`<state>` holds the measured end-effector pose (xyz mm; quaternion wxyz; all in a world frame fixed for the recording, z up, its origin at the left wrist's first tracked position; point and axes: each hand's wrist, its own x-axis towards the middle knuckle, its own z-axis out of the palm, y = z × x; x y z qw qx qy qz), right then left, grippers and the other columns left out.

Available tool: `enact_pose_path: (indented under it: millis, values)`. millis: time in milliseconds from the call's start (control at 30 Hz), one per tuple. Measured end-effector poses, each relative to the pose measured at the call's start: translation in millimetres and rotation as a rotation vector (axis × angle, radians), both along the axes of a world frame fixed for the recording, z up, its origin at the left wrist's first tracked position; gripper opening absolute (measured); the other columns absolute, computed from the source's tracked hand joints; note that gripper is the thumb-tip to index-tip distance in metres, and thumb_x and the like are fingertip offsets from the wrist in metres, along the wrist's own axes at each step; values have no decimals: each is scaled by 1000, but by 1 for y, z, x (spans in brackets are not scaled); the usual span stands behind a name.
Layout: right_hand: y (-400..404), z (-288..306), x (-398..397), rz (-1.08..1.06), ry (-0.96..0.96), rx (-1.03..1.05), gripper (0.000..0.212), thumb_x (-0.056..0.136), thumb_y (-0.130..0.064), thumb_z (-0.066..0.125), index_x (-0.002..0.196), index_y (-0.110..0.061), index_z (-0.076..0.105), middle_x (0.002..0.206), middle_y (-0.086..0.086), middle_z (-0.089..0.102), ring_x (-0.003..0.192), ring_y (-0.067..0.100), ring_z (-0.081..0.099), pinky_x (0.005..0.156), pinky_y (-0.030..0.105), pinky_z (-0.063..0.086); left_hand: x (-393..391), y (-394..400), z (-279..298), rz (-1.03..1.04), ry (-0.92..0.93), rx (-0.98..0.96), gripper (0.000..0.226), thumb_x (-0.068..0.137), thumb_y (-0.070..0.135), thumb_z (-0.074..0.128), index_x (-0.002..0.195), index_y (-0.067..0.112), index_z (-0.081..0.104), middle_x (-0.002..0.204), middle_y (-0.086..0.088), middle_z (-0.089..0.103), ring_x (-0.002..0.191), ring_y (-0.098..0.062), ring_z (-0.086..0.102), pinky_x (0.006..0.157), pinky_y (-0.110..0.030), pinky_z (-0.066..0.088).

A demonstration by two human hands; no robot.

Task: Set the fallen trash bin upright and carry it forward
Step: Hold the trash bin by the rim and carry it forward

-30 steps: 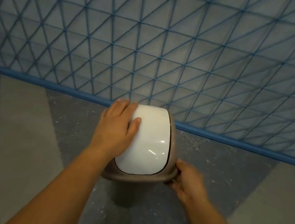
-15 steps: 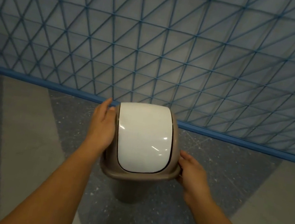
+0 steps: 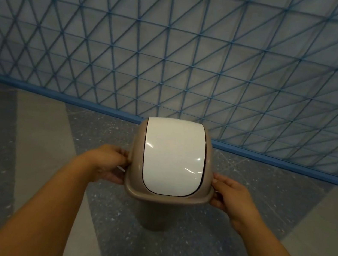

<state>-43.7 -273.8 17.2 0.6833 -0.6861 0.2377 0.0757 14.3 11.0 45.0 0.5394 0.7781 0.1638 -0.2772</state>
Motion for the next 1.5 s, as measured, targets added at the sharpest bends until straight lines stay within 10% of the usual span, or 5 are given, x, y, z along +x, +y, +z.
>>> enact_pose_path:
  millis: [800, 1500]
  values:
    - [-59, 9, -16, 407, 151, 150, 49, 72, 0, 69, 111, -24, 54, 86, 18, 74, 79, 26, 71, 69, 33, 59, 8, -3, -12, -205, 120, -258, 28, 83, -4, 59, 108, 7, 59, 80, -11, 73, 70, -20, 72, 59, -28, 59]
    - [-86, -13, 65, -353, -143, 69, 35, 86, -9, 61, 121, -9, 58, 91, 11, 69, 83, 20, 65, 68, 30, 54, 78, -124, -20, 200, -94, -367, 21, 91, 1, 53, 106, 12, 63, 81, -4, 66, 70, -16, 64, 48, -28, 54]
